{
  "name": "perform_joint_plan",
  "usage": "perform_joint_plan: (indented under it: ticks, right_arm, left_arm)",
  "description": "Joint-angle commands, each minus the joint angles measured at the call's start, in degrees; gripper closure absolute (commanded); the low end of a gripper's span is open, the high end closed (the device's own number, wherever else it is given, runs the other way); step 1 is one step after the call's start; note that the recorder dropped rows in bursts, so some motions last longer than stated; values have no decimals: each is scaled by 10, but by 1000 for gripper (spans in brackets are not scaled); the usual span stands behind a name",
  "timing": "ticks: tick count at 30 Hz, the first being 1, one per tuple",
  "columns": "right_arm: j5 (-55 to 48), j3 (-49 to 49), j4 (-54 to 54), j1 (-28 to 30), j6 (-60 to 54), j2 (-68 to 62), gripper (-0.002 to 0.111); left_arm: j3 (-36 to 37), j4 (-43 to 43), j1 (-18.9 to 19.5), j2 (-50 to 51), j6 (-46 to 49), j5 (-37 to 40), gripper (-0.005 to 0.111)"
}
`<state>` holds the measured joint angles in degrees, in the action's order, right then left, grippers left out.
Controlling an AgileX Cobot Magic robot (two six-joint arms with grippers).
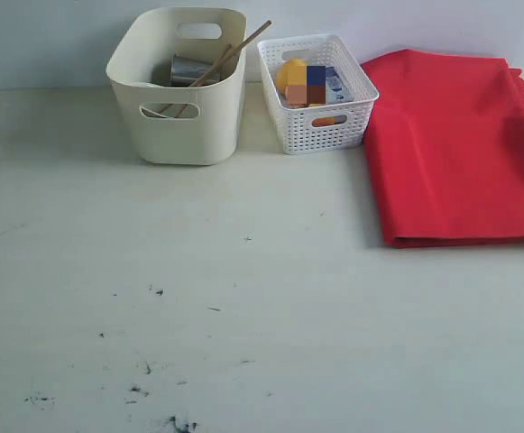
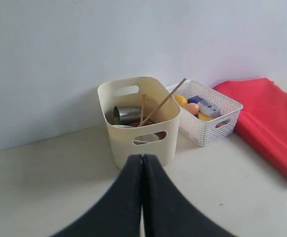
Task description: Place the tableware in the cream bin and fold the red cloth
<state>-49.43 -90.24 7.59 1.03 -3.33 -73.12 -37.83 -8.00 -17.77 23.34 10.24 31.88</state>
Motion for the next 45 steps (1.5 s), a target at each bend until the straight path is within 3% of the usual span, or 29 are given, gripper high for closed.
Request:
perform_joint_plan:
  ticks: [1, 6, 13, 21, 45]
  right_arm:
    - [30, 103, -13, 0, -18, 124, 108]
    - [75, 248, -85, 0, -16, 313, 108]
    - [159, 434, -87, 0, -31, 506, 108]
    - [256, 612, -80, 0, -30, 568, 108]
    - [238, 631, -76, 0, -20, 565, 108]
  left_arm:
    - [3, -18, 1, -3, 1, -14, 107]
    - [3, -21, 1, -8, 2, -15, 107]
    - [3, -42, 1, -28, 47, -21, 107]
    - [19, -42, 1, -13, 47, -44, 107]
    - [26, -42, 1, -14, 47, -30, 107]
